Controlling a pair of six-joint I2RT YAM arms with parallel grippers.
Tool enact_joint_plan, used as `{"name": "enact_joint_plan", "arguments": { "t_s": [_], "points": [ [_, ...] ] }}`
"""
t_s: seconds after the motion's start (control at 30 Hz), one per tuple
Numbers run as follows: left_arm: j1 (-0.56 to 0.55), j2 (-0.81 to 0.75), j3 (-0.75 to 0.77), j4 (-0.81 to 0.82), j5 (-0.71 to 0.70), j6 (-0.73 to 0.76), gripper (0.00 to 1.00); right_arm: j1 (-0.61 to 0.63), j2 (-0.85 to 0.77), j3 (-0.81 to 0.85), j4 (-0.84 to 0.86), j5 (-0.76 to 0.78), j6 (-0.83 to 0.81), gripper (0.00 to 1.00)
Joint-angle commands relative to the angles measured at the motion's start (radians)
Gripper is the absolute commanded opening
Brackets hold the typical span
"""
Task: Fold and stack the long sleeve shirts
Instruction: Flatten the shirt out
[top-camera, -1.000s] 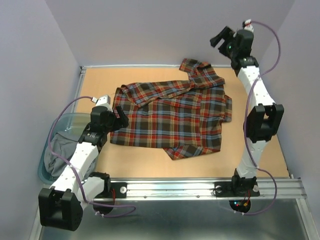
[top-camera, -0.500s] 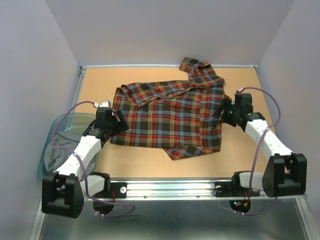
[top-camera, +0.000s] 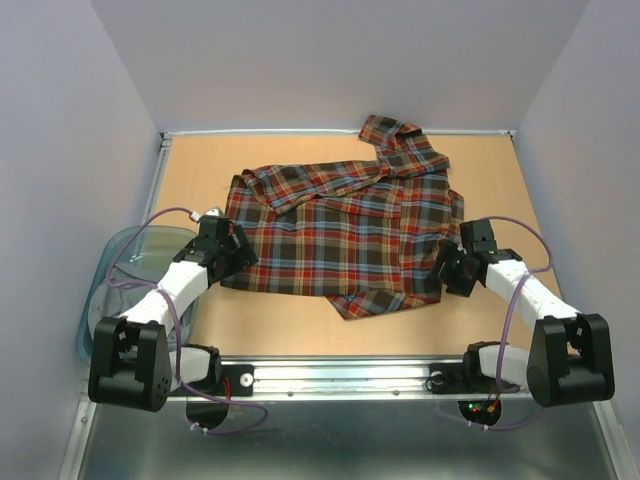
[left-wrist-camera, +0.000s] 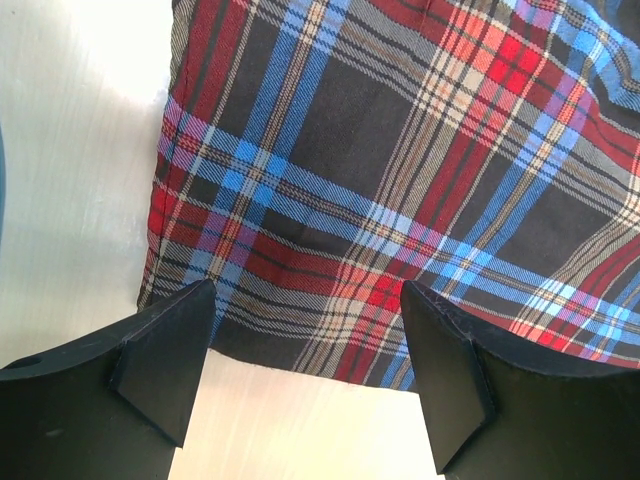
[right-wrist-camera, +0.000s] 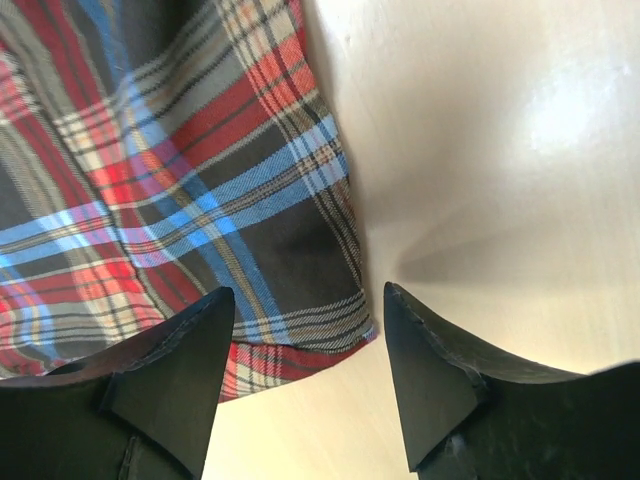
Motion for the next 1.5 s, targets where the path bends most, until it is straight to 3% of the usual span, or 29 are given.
{"name": "enact_joint_plan", "arguments": {
  "t_s": [0.0,0.1,0.2,0.27,0.3,0.4,0.6,0.67,0.7,0.73,0.83,0.87,0.9,1.13,1.3,1.47],
  "points": [
    [-0.003,-0.005,0.005,0.023,-0.016,-0.010,0.85,0.024,0.052,-0.007,-0.005,0.023,0.036,0.65],
    [-0.003,-0.008,0.002,0.029,-0.022,-0.012,0.85,0.046,0.089,-0.021,0.016,0.037,0.046,0.60],
    [-0.003,-0.008,0.004,0.032,-0.024,-0.010,0.85,0.057,0.112,-0.014,0.030,0.049,0.039,0.47],
    [-0.003,-0.008,0.005,0.032,-0.025,-0.012,0.85,0.057,0.132,0.008,0.032,0.062,0.032,0.31],
    [-0.003,-0.011,0.005,0.032,-0.024,-0.013,0.85,0.055,0.143,0.052,0.030,0.078,0.032,0.16],
    [-0.003,-0.025,0.002,0.037,-0.019,-0.013,0.85,0.055,0.160,0.153,0.026,0.195,0.007,0.00],
    [-0.003,-0.029,-0.007,0.039,0.014,-0.007,0.85,0.023,0.293,0.466,0.026,0.419,0.010,0.01],
    [-0.005,-0.035,-0.007,0.040,0.025,0.000,0.85,0.018,0.353,0.560,0.024,0.427,-0.020,0.12],
    [-0.005,-0.037,-0.005,0.039,0.027,0.007,0.85,0.020,0.356,0.582,0.026,0.415,-0.039,0.28],
    [-0.006,-0.041,-0.002,0.039,0.060,0.019,0.85,0.023,0.353,0.595,0.029,0.389,-0.063,0.36],
    [-0.009,-0.063,0.002,0.040,0.091,0.045,0.85,0.092,0.307,0.609,0.043,0.271,-0.183,0.51],
    [-0.009,-0.083,0.001,0.049,0.097,0.051,0.85,0.165,0.271,0.590,0.043,0.257,-0.241,0.53],
    [-0.011,-0.093,-0.001,0.057,0.102,0.059,0.85,0.165,0.270,0.589,0.041,0.252,-0.241,0.54],
    [-0.012,-0.153,0.016,0.095,0.128,0.135,0.85,0.541,0.123,0.376,0.052,0.181,-0.257,0.54],
    [-0.014,-0.181,0.018,0.101,0.105,0.198,0.85,0.779,0.189,0.300,0.064,0.227,-0.224,0.53],
    [-0.014,-0.219,0.004,0.124,0.104,0.194,0.85,0.860,0.284,0.315,0.079,0.277,-0.233,0.51]
  ]
}}
